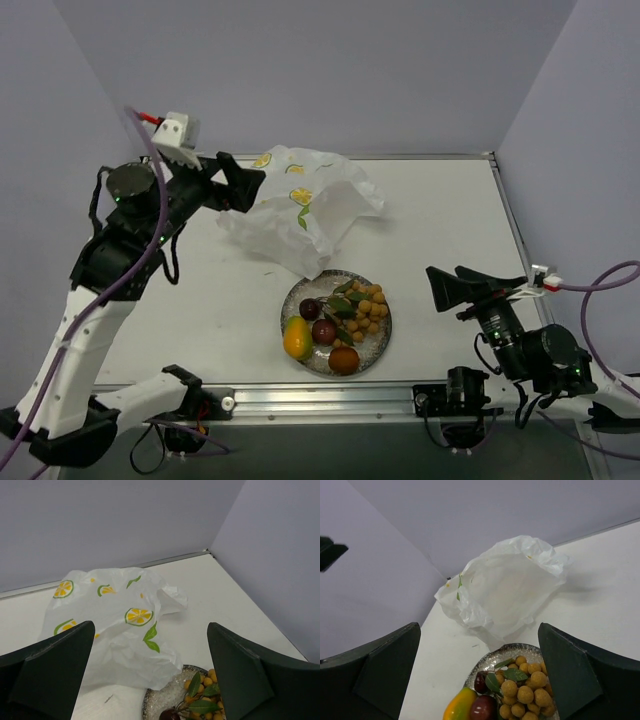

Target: Take the fake fruits out of the plastic bag

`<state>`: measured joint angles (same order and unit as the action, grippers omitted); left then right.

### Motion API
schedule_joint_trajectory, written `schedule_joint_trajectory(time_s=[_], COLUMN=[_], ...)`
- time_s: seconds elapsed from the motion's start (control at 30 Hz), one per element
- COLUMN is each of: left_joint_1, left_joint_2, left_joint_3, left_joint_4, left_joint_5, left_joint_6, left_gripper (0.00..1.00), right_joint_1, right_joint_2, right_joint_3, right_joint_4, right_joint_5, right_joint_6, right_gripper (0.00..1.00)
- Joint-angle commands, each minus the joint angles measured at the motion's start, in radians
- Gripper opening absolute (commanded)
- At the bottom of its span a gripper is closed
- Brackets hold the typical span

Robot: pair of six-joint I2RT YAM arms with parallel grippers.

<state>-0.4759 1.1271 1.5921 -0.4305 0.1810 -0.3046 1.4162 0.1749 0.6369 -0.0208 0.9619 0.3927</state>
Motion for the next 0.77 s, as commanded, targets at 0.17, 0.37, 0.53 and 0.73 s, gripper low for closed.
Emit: schedule_joint_trajectory(time_s=[0.17,0.37,0.53,0.73], left_joint_1=[-0.004,-0.004,-0.004,-0.006], left_joint_2=[-0.340,-0.526,-0.570,-0.558], left_joint_3=[-0.306,-0.492,-0.540,-0.567], left_joint_4=[-0.160,-0.232,-0.231,-0.185], left_joint_5=[-0.124,-0.215,-0.196,-0.181], left_joint_6=[0.012,-0.014,-0.002,0.002], left_gripper=[0.94,0.94,0.94,0.94], right_joint_1=[0.007,0.009,0.010,0.010], right_joint_2=[-0.167,-0.127,0.016,0.308], right_joint_3=[0.079,0.073,0.092,0.148], right_joint_4=[-0.085,-0.113,-0.111,-0.113], right_joint_5=[0.156,0.192,0.242,0.288], right_joint_6=[0.047,0.074,0.075,0.078], right_gripper=[1.00,1.00,1.00,1.00])
